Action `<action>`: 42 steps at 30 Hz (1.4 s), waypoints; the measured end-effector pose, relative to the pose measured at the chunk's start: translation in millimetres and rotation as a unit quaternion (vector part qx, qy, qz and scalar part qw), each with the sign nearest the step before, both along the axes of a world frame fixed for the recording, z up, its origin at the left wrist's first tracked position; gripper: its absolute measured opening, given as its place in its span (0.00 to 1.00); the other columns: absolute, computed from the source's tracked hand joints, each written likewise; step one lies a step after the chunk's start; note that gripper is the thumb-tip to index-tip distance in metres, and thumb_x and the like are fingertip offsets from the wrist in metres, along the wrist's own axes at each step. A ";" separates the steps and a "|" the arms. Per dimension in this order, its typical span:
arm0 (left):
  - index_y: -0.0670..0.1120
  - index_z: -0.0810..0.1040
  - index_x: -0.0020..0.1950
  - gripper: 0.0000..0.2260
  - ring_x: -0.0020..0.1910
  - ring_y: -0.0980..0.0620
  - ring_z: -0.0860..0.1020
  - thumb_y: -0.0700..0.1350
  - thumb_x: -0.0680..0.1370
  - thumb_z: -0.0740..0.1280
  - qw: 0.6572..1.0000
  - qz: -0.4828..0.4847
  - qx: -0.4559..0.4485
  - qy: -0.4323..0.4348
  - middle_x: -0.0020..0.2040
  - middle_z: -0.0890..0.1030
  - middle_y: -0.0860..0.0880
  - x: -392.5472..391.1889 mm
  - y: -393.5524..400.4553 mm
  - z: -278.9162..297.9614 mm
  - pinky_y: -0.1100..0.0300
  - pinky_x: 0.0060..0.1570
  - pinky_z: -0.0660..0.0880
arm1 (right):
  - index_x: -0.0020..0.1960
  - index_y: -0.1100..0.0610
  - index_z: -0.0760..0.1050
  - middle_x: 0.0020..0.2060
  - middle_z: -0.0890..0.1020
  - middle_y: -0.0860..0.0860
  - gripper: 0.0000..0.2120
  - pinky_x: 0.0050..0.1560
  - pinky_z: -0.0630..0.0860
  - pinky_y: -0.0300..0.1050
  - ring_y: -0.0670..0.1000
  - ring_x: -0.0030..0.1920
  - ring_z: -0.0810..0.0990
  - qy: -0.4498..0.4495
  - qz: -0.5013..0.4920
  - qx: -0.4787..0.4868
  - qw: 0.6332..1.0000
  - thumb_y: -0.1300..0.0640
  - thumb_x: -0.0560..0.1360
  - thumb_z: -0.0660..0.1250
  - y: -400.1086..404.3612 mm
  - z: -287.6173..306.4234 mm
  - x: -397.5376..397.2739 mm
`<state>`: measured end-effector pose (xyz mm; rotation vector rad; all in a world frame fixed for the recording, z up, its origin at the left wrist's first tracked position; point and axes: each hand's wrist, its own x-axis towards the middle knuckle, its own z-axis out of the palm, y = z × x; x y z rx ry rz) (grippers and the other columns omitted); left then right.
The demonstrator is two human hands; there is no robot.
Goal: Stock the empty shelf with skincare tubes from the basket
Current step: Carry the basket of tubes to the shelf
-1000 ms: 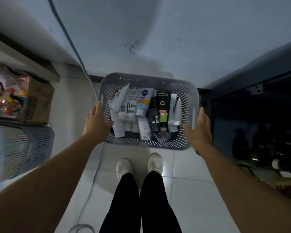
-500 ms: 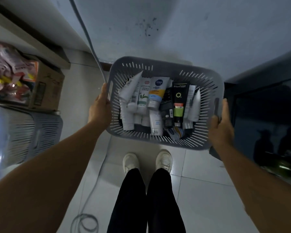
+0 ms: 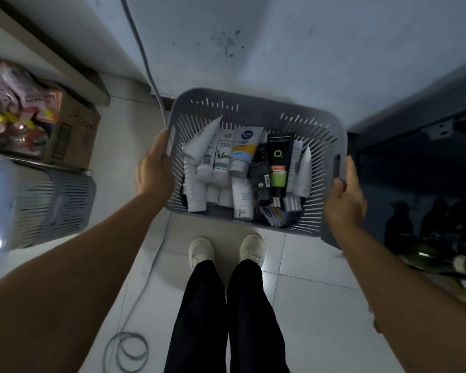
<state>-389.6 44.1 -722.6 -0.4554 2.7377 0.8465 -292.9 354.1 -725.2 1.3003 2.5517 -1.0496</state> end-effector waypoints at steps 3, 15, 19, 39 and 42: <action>0.56 0.63 0.75 0.24 0.42 0.49 0.71 0.38 0.80 0.55 1.000 0.006 0.002 0.005 0.54 0.80 0.39 17.3 -3.1 21.0 0.59 0.41 0.64 | 0.75 0.41 0.59 0.65 0.77 0.54 0.23 0.56 0.71 0.44 0.59 0.58 0.77 0.000 0.005 0.009 1.000 0.56 0.82 0.53 0.7 19.0 12.8; 0.56 0.64 0.74 0.25 0.48 0.40 0.78 0.38 0.80 0.56 0.997 -0.034 0.036 0.058 0.58 0.80 0.40 97.7 -37.9 131.0 0.52 0.47 0.73 | 0.75 0.42 0.60 0.67 0.75 0.53 0.22 0.53 0.70 0.43 0.59 0.56 0.78 0.064 -0.005 0.012 0.998 0.55 0.83 0.54 -32.7 126.0 107.9; 0.56 0.65 0.74 0.25 0.48 0.41 0.78 0.37 0.79 0.56 0.995 -0.048 0.045 0.076 0.56 0.81 0.40 131.4 -51.1 177.0 0.54 0.46 0.71 | 0.75 0.42 0.60 0.65 0.76 0.55 0.22 0.56 0.73 0.50 0.61 0.57 0.77 0.080 -0.018 0.023 0.996 0.54 0.82 0.53 -49.1 163.1 151.6; 0.58 0.67 0.72 0.25 0.36 0.46 0.76 0.37 0.78 0.54 0.980 -0.136 0.095 0.113 0.44 0.81 0.46 338.8 -50.7 286.7 0.56 0.33 0.70 | 0.73 0.41 0.63 0.62 0.79 0.53 0.22 0.55 0.74 0.50 0.59 0.56 0.78 0.128 -0.090 0.002 0.988 0.56 0.81 0.55 -59.7 277.2 406.0; 0.58 0.69 0.70 0.24 0.35 0.49 0.76 0.37 0.78 0.55 0.975 -0.160 0.105 0.109 0.48 0.81 0.46 364.7 -36.8 294.1 0.60 0.32 0.70 | 0.74 0.43 0.63 0.60 0.80 0.54 0.23 0.54 0.73 0.49 0.58 0.54 0.78 0.133 -0.116 0.004 0.984 0.57 0.81 0.55 -53.0 286.7 447.8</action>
